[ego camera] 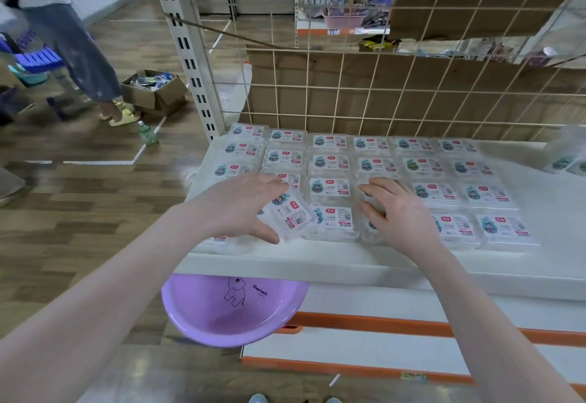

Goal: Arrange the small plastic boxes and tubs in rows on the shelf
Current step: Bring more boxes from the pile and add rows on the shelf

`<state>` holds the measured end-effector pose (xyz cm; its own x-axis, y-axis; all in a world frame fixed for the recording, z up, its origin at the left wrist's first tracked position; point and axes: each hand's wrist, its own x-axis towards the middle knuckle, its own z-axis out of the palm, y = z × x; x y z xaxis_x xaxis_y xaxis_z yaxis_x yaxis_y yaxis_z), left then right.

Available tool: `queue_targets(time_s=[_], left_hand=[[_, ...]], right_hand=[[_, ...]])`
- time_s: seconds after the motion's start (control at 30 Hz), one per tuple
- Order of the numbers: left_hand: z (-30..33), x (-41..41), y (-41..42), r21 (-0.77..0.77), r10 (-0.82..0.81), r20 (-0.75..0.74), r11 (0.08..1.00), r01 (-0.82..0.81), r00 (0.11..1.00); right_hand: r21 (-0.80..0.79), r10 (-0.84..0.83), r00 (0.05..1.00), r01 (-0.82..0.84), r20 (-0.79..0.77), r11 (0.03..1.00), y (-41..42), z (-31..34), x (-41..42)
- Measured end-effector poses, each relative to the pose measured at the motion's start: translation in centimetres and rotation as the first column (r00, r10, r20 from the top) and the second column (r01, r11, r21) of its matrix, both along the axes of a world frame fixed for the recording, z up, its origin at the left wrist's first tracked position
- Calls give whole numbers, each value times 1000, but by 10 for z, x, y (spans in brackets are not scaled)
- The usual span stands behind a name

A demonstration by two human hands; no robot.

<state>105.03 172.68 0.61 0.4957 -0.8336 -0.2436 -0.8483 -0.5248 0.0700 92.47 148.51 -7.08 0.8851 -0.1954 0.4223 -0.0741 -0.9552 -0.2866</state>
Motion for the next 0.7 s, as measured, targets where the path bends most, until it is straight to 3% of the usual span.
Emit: queue_targets(time_s=[0.27,0.5,0.7], left_hand=[[5,12,-23,69,-211,-69,974,216,975],[8,-4,-11,91,-65,105,994,56,992],[7,-33,12,68,59,116,995,-67,991]], right_hand=[[-13,-2,1000,2,10,1000,-1,-2,1],[5,-12,1000,12,-5,1000,-1,-2,2],[4,-9,1000,9,-10,1000,-1,-1,1]])
